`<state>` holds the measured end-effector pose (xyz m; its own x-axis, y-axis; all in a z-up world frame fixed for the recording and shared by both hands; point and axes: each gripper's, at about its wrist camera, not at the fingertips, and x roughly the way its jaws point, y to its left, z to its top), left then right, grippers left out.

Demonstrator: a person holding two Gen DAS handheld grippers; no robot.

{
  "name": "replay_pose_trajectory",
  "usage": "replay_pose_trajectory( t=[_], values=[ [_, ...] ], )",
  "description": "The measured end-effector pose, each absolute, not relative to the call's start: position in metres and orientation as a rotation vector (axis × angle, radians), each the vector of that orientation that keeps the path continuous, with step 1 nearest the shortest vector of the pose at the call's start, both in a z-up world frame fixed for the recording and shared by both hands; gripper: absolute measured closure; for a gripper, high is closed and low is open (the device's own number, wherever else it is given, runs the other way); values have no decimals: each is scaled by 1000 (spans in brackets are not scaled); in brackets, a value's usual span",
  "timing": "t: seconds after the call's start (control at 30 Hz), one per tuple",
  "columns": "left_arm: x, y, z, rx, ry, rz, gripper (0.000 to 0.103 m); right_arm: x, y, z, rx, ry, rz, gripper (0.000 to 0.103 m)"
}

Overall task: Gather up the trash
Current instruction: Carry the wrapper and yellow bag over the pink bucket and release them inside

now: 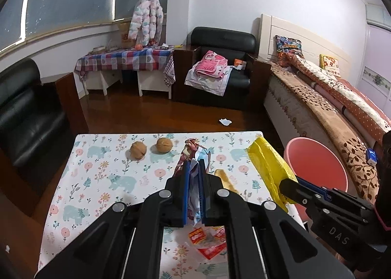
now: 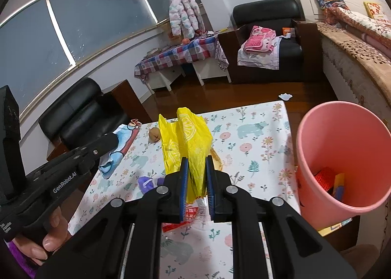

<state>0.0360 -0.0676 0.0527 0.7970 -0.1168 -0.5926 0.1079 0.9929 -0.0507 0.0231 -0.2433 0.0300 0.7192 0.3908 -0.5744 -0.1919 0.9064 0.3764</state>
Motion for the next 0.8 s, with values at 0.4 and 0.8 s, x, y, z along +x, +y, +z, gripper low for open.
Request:
replay_pose_trajectory(
  t=[0.4,0.8],
  values=[
    [31,-125,65,64,607,-170,97,10,-294,27,363,661,228,89],
    [29,-195,72,145,577,-265,97,-3,-353,26,414,626,107,89]
  ],
)
